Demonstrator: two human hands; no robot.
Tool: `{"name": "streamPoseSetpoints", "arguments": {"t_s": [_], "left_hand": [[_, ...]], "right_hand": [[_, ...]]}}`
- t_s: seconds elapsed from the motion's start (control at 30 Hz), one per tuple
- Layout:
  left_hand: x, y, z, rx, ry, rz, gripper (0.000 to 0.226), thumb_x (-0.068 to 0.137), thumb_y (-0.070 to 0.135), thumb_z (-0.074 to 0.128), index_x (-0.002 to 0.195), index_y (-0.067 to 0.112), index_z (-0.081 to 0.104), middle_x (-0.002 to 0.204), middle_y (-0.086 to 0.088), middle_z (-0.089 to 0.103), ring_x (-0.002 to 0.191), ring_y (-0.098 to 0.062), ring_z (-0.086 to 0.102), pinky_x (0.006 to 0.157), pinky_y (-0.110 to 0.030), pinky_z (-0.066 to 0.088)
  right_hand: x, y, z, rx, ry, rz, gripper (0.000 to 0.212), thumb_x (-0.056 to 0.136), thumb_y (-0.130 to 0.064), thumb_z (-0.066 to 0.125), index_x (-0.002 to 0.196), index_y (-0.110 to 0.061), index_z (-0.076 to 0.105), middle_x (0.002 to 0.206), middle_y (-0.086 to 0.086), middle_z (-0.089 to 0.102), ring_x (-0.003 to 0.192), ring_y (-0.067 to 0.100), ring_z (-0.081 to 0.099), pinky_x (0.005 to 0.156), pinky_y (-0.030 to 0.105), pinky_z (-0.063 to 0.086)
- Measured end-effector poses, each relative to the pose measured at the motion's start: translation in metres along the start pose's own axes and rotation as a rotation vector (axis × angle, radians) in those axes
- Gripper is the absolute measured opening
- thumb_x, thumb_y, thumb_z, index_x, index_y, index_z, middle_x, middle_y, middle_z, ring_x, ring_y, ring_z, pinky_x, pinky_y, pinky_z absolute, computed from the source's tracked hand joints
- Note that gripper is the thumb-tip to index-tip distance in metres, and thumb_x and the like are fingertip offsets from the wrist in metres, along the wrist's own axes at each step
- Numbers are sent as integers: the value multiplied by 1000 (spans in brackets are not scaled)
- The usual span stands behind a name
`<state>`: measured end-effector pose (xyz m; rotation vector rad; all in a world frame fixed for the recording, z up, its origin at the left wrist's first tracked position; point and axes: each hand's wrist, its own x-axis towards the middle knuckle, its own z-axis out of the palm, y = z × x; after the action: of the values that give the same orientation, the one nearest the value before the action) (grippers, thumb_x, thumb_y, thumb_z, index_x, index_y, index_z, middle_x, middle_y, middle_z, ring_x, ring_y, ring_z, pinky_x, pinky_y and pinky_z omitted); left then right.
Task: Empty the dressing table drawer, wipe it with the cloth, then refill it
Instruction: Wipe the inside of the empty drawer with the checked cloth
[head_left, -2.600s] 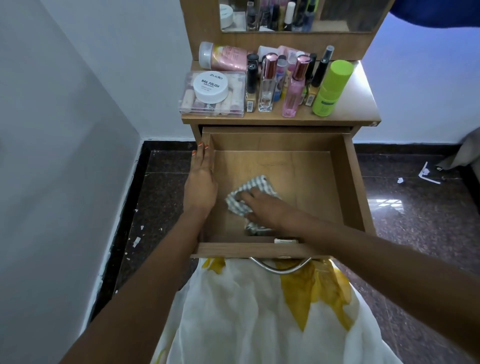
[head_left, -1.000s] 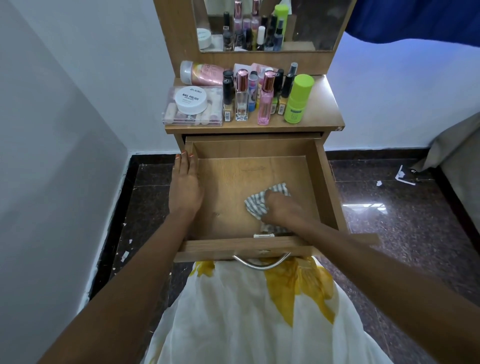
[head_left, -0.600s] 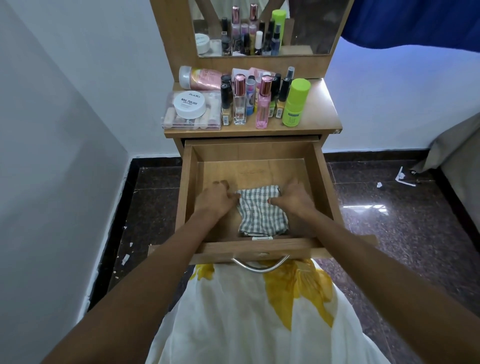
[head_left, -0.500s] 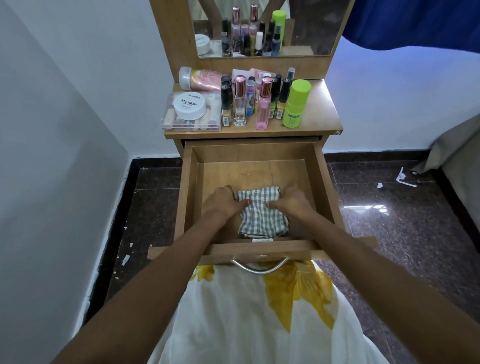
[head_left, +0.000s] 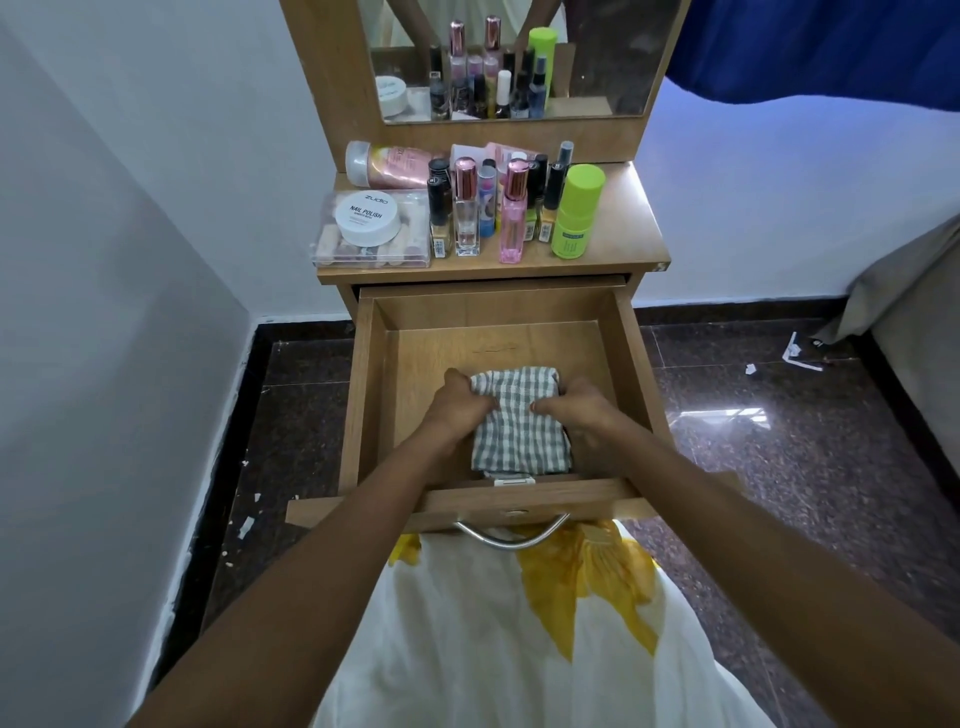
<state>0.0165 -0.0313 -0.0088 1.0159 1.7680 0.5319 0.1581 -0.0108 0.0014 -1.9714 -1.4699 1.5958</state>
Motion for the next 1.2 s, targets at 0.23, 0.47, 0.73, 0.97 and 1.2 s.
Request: {"name": "streamPoseSetpoints", "arguments": {"t_s": [0.23,0.47,0.73,0.97,1.2], "left_hand": [[-12,27,-3,-238,59,80,29,90,19,59,109,9,39,113,-13,60,88,-19,60,64,-30,52],[-21,73,4,-355,59,190,30,88,10,61,73,17,36,81,-6,57,62,-11,57,51,-23,54],[-22,144,28,-193,-3,373,28,86,1,56,70,19,44,77,0,50,81,-24,58,75,-36,53],[1,231,22,61,11,543,24,87,-6,47,78,17,45,80,-5,49,65,-18,49,52,-24,40],[46,283,-7,298,-40,458,21,88,-1,57,76,14,48,80,-5,52,76,-20,56,77,-33,56]], "right_hand": [[-11,-5,-29,138,43,-90,35,90,-15,56,122,-5,45,121,15,59,102,25,61,86,38,51],[-20,-13,-76,265,228,-196,44,81,-16,69,119,-2,51,115,14,63,93,24,64,79,33,56],[-25,-24,-138,342,499,-306,30,78,-14,72,97,-9,49,111,20,62,78,21,60,52,22,50],[-5,-64,-187,421,591,-376,24,80,-20,71,85,-12,49,102,15,62,74,21,63,39,17,45],[36,-104,-204,428,546,-350,40,81,-18,70,57,-15,37,59,2,46,52,15,48,33,12,32]]}}
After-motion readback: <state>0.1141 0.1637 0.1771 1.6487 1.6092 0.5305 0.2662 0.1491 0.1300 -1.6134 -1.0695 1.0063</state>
